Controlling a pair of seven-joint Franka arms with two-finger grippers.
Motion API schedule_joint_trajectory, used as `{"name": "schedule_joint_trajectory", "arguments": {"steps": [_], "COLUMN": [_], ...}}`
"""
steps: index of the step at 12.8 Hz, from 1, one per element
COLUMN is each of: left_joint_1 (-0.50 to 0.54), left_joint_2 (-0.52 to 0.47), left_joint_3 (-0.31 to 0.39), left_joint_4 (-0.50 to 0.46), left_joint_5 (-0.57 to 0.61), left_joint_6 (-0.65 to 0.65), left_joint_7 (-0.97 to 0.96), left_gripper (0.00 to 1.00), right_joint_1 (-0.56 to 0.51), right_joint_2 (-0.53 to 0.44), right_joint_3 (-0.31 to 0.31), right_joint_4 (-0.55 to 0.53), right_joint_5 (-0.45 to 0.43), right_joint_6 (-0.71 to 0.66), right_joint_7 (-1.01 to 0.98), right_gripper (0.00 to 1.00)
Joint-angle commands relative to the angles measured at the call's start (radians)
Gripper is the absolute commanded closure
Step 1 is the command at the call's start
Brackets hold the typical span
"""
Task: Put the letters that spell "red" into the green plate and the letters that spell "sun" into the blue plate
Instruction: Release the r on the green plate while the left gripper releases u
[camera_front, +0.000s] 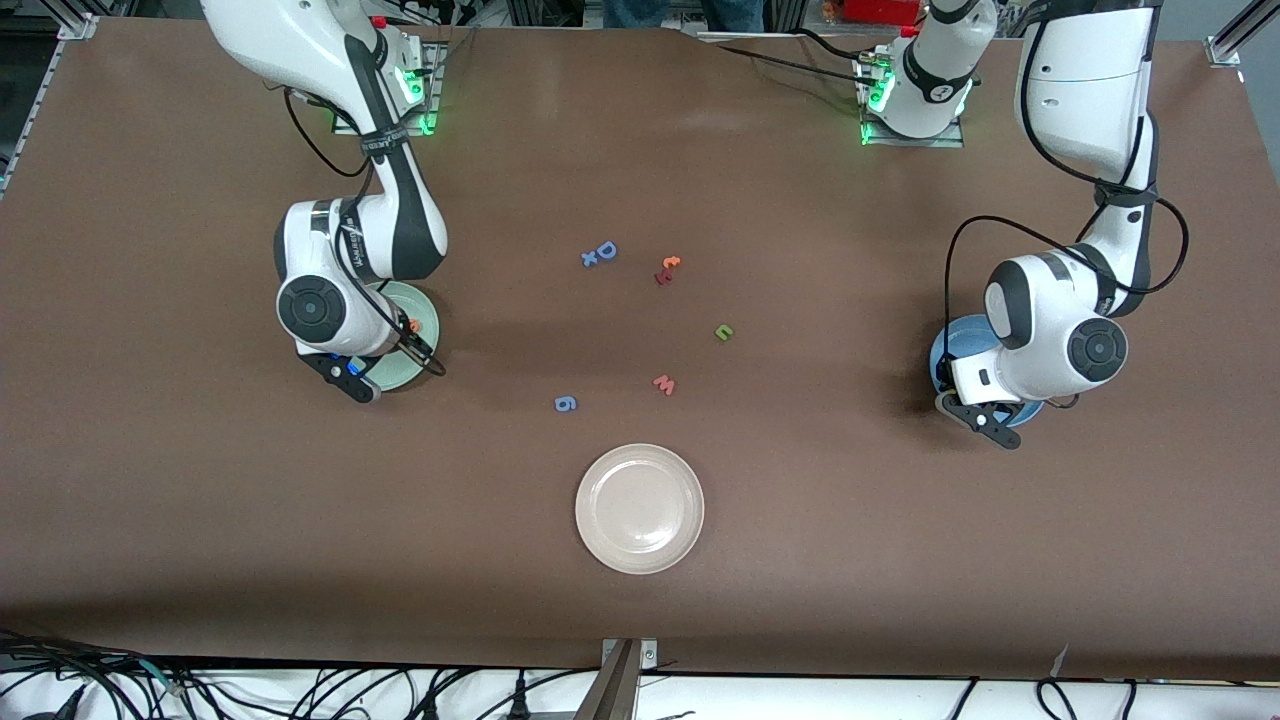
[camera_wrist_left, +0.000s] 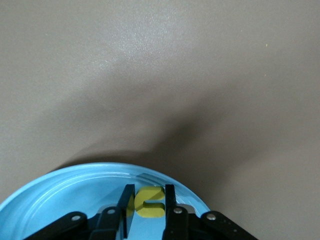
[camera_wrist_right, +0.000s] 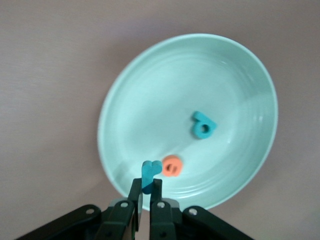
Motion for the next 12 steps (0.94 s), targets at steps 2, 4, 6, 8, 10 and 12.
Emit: {"name": "schedule_joint_trajectory", "arguments": {"steps": [2,4,6,8,10,12], "left_joint_1": [-0.003,-0.005,-0.025,-0.04,-0.045,-0.071], "left_joint_2": [-0.024,-0.08,-0.106,-0.112,-0.108,-0.101], "left_joint_3": [0.006,0.0,-0.028,-0.074,-0.162,-0.229], "left_joint_4": [0.002,0.013,0.025,0.025,0.025,0.025], "left_joint_5": [-0.03,-0.03,-0.031,-0.031,-0.06,-0.105], "left_joint_6": [-0.008,-0.08,-0.113,-0.113,-0.103,-0.062], "left_joint_7": [0.018,0.008,-0.008,-0.13,-0.3,-0.423], "left_gripper": [0.0,0.0,0.0,0.0,0.0,0.0], "right_joint_1": [0.011,0.009,0.007,0.007,0.004,0.004], "right_joint_2": [-0.051,-0.053,-0.047,-0.031,-0.034,-0.051], "right_joint_3": [-0.029,-0.04,-0.04,-0.041,-0.044,-0.055], "right_joint_4": [-0.115,-0.152,-0.172,-0.181,-0.175,-0.171], "right_joint_5": [0.007,0.007,0.009,0.007,0.009,0.006], "right_joint_6": [0.01,0.017,0.03,0.034,0.028,0.021], "right_joint_7": [-0.068,-0.092,-0.107,-0.106,-0.104,-0.105], "right_gripper": [1.0,1.0,0.98,0.38,0.14,0.12]}}
